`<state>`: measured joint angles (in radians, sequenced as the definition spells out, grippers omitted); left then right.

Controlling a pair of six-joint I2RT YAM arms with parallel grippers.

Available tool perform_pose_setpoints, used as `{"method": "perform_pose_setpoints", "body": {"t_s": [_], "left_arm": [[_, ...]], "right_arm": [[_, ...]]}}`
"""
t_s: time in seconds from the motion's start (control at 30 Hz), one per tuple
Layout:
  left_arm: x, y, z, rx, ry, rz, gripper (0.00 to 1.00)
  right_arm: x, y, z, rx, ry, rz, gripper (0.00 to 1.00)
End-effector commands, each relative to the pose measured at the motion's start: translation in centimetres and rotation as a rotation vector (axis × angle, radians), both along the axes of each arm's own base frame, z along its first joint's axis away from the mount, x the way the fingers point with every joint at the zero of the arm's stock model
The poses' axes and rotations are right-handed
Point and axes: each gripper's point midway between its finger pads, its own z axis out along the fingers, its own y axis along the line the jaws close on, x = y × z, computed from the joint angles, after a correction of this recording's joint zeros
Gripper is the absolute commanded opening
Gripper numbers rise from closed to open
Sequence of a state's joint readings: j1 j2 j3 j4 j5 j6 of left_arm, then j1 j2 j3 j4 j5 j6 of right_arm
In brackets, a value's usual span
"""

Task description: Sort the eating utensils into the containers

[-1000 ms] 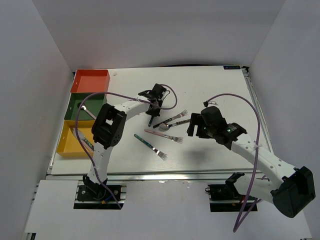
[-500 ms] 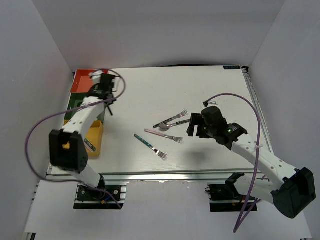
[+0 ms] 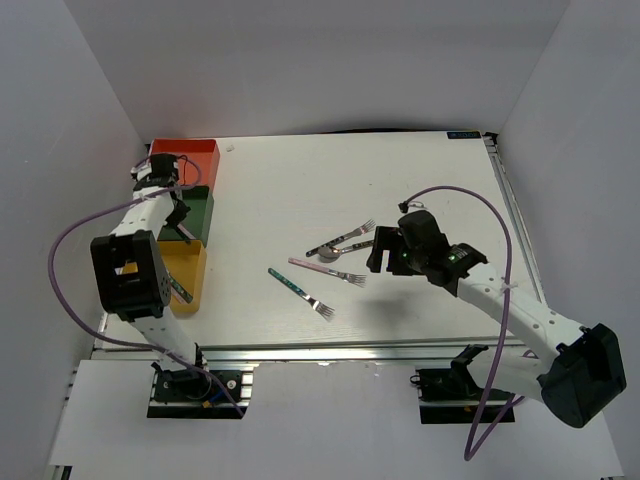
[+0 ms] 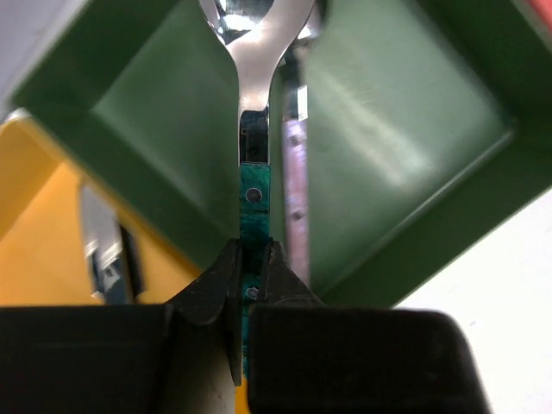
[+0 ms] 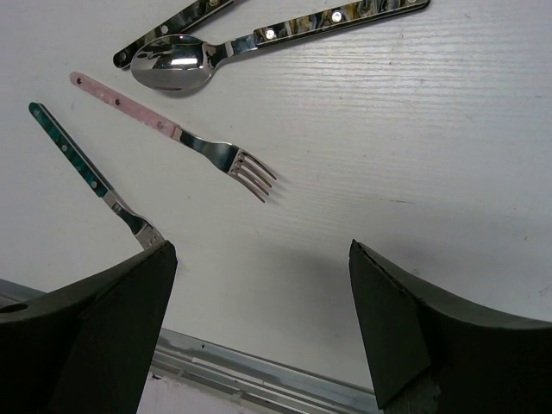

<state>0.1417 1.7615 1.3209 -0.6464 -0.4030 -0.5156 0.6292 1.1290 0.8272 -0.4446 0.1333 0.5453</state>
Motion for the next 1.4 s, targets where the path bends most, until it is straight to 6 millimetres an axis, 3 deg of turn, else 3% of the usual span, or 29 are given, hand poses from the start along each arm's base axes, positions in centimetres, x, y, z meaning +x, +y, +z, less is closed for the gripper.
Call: {"method": "perform_pose_setpoints", "body": {"t_s": [0.0,0.27,0.4,0.6,0.67,0.87,1.0,1.03,1.17,1.27,1.3,1.33,1.37], "left_arm": [[3.2,-0.3,2.6,-0.016,-0.097,-0.038,0.00],[5.5,-1.0,3.2,-0.072,-0.141,-0.028,0.00],[5.6,-0.7,2.9,-0.063,-0.121,-0.011,0.00],[5.0,-1.0,1.7,-0.079,-0.113,-0.008,0.15],[4.7,-1.0,1.4,-0.078,-0.112,-0.001,0.25],[3.9,-1.5,3.8,-0.082,-0.146,-0.026,0.60],[3.3,-1.9,6.9,-0.045,-0.195,-0.060,0.87],[3.1,-2.2,8.5,-0.036,-0.230,-0.073,0.94],[2.6,-5.0,11.8,-0.007,-0.280,-0.182,0.98],[1.2,-9.5,13.8,0.013,-0.294,-0.339,0.98],[0.1,-11.3,12.9,0.011,-0.271,-0.396,0.98],[-0.8,-11.9,12.6,0.008,-0.265,-0.419,0.98],[-1.8,-12.5,13.9,0.003,-0.322,-0.449,0.98]], "right_arm": [[0.8,0.8,0.9,0.036,-0.040,0.014,0.85],[1.0,0.6,0.0,0.010,-0.039,0.020,0.86],[1.2,0.7,-0.4,0.001,-0.033,0.029,0.86],[1.3,0.7,-0.8,-0.012,-0.032,0.030,0.86],[1.4,0.7,-0.8,-0.013,-0.033,0.032,0.87],[2.4,0.1,-0.6,-0.048,-0.035,-0.033,0.90],[3.3,-0.4,-0.5,-0.075,-0.020,-0.108,0.89],[3.5,0.1,-0.4,-0.060,-0.020,-0.098,0.89],[5.2,2.4,-0.5,-0.076,-0.038,0.029,0.86],[6.8,4.1,-1.1,-0.176,-0.082,0.262,0.81],[7.3,4.1,-1.4,-0.221,-0.089,0.303,0.82],[8.0,3.7,-1.8,-0.282,-0.101,0.332,0.82],[8.5,3.0,-3.4,-0.382,-0.092,0.401,0.84]]}}
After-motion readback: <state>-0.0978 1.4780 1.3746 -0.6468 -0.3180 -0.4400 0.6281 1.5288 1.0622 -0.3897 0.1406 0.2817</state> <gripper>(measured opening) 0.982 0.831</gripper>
